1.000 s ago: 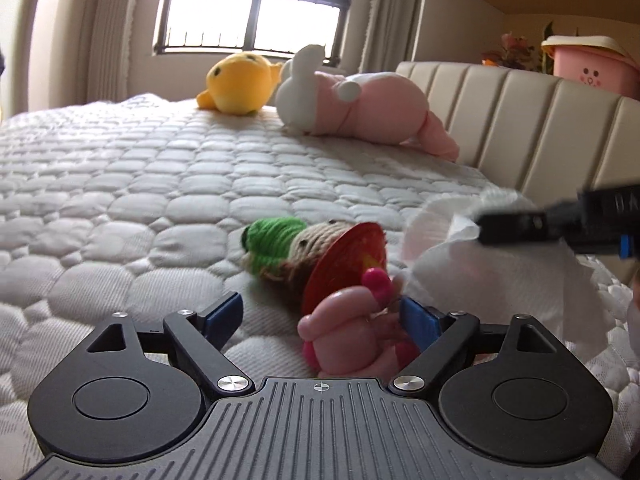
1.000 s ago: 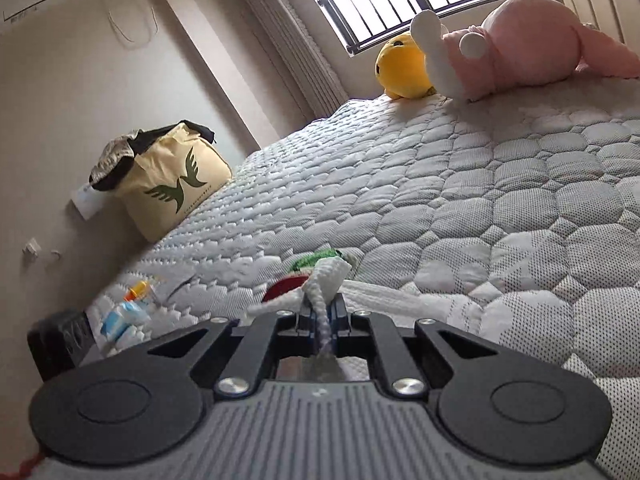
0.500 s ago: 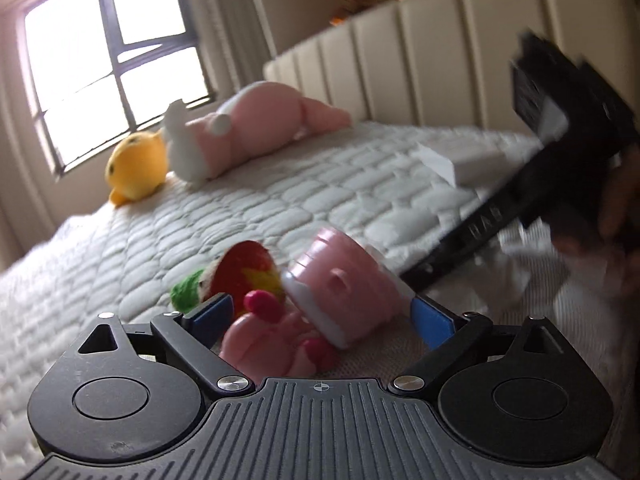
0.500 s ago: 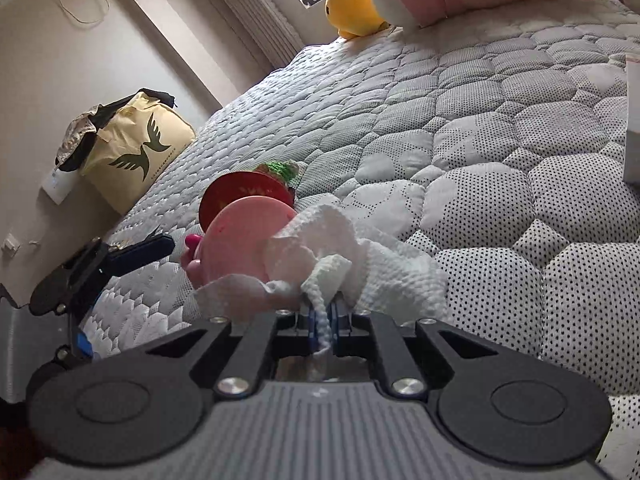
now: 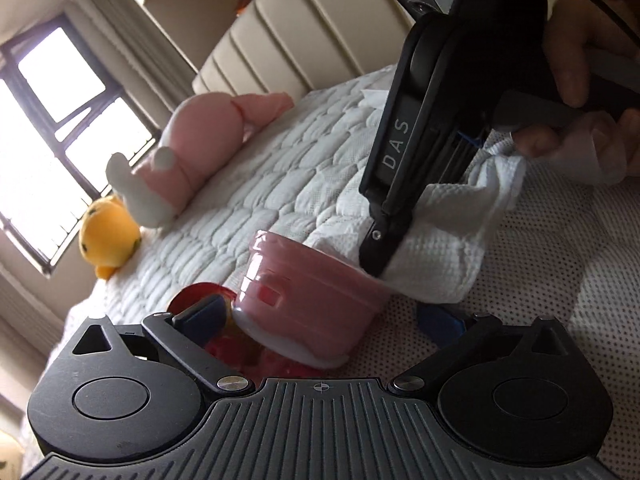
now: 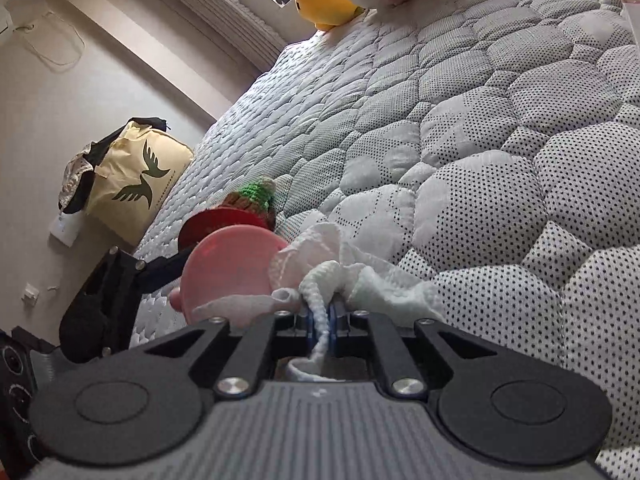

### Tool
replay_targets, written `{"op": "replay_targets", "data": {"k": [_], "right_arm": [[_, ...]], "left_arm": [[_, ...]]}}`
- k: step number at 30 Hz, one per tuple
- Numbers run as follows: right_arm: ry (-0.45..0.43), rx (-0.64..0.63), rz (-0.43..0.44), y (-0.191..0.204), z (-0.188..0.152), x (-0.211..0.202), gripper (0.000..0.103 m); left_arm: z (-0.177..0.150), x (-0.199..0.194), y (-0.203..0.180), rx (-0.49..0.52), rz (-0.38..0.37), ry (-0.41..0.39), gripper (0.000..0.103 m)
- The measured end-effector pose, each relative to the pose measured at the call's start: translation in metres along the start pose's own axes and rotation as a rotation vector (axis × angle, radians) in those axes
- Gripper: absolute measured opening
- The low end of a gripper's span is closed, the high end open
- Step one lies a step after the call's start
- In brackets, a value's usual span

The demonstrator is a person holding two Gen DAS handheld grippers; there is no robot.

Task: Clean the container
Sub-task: 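Hold the pink cup in the left tool while the right tool wipes it with tissue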

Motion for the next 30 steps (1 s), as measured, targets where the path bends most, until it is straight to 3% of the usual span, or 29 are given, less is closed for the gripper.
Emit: {"op": "replay_targets", "data": {"k": [9,13,17,19,21,24,25,26,27,29,30], "right_arm": [[0.047,0.348,0.4,-0.044,0.005,0.004,0.01],[0.048,0.365,0.463,-0.045,0.001,-0.006,0.011],[0.022,0.349,0.462,-0.045,0.002,-0.023,0.011],[-0.012,0.329,0.434,-0.046,0.004,-0.035,0.012],[-0.06,0.284,0.35,-0.044,0.008,-0.051,0.012],[-0.141,0.106,0.071,-0.03,0.014,-0.074,0.014],[-0.164,0.03,-0.03,-0.023,0.015,-0.081,0.018],[-0.182,-0.041,-0.099,-0.014,0.013,-0.086,0.029],[-0.196,-0.106,-0.138,-0.004,0.011,-0.09,0.035],[-0.239,-0.203,-0.173,0.02,0.005,-0.096,0.059],[-0.265,-0.247,-0.188,0.032,0.002,-0.099,0.065]], "left_arm": [[0.001,0.005,0.012,-0.159,-0.072,-0.042,0.103],[0.008,0.004,0.019,-0.263,-0.111,-0.071,0.103],[0.019,0.001,0.021,-0.344,-0.147,-0.115,0.103],[0.026,0.001,0.018,-0.341,-0.166,-0.129,0.103],[0.032,0.001,0.009,-0.296,-0.143,-0.129,0.103],[0.033,-0.007,0.005,-0.273,-0.124,-0.13,0.103],[0.031,-0.013,0.005,-0.281,-0.117,-0.134,0.103],[0.027,-0.019,0.008,-0.298,-0.109,-0.138,0.103],[0.023,-0.028,0.011,-0.323,-0.097,-0.141,0.103],[0.012,-0.041,0.018,-0.371,-0.084,-0.142,0.103],[0.007,-0.047,0.021,-0.399,-0.083,-0.138,0.103]]}}
Point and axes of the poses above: each gripper's, at about its wrist camera, not at the fingertips, and x roughly the way its jaws point, y to its left, z to its top, the point moved 1 cm from there along x, roughly the way its jaws point, and after that the axes turned 3 degrees about y, right-handed, at the moved point
